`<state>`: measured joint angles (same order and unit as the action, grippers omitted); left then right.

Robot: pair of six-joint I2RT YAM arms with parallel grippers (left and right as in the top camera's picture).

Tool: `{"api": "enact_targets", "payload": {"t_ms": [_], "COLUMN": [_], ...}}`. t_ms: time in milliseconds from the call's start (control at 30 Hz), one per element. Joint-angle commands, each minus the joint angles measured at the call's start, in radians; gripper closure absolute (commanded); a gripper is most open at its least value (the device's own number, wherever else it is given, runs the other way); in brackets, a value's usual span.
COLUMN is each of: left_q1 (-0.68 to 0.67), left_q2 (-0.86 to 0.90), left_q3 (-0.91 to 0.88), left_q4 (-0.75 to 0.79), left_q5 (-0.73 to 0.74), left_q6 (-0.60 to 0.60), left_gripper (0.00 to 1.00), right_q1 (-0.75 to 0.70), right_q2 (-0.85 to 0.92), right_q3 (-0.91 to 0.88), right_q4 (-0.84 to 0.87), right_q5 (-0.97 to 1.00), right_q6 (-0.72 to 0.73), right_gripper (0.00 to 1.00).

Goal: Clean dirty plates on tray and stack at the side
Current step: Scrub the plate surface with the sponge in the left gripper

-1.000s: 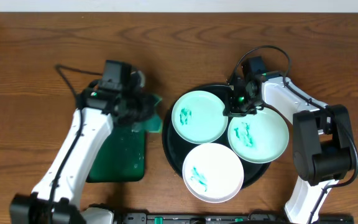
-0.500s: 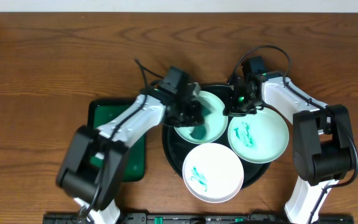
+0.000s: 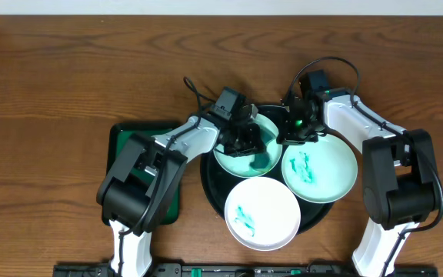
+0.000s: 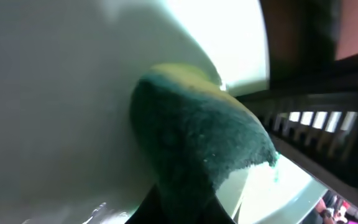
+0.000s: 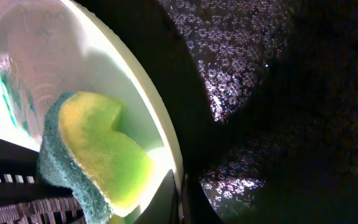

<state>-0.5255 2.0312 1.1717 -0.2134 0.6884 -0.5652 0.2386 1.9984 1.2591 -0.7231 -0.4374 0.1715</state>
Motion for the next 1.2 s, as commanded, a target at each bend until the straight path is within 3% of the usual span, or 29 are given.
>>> {"api": "enact_targets", "payload": {"t_ms": [0,267,567,633,933,1167], "left_q1": [0.030,0.043,0.040,0.034,-0.073,-0.156], "left_q2": [0.046,0.043,0.043,0.043,0.043,0.043], "left_q3": [-0.007,0.069,0.177,0.192,0.201,0.201], "left_q4": [-0.098,-0.393,-0.555,-0.572,-0.484,-0.350], "left_q5": [-0.263,-0.711,-0.936,-0.871,-0.286,-0.182], "left_q6": [0.021,0.104,0.090,0.118,0.172,0.095], "left_gripper": [0.93,0.93,0.93,0.93,0.93,0.93], "right_q1": [0.011,0.011,0.011,0.011,0.011,0.011], "right_q2": [0.014,0.014,0.014,0.014,0.014,0.014], "right_q3": [-0.004,-0.004,-0.004,-0.004,-0.004,-0.004], "right_q4": [-0.014,-0.016,-0.014,-0.014,-0.013,-0.018], "right_q5": [-0.016,-0.016,-0.016,-0.016,-0.016,-0.016], "right_q6": [-0.015,-0.015,-0.015,-0.015,-0.015,-0.015], "right_gripper": [0.99,0.99,0.99,0.99,0.99,0.99]}}
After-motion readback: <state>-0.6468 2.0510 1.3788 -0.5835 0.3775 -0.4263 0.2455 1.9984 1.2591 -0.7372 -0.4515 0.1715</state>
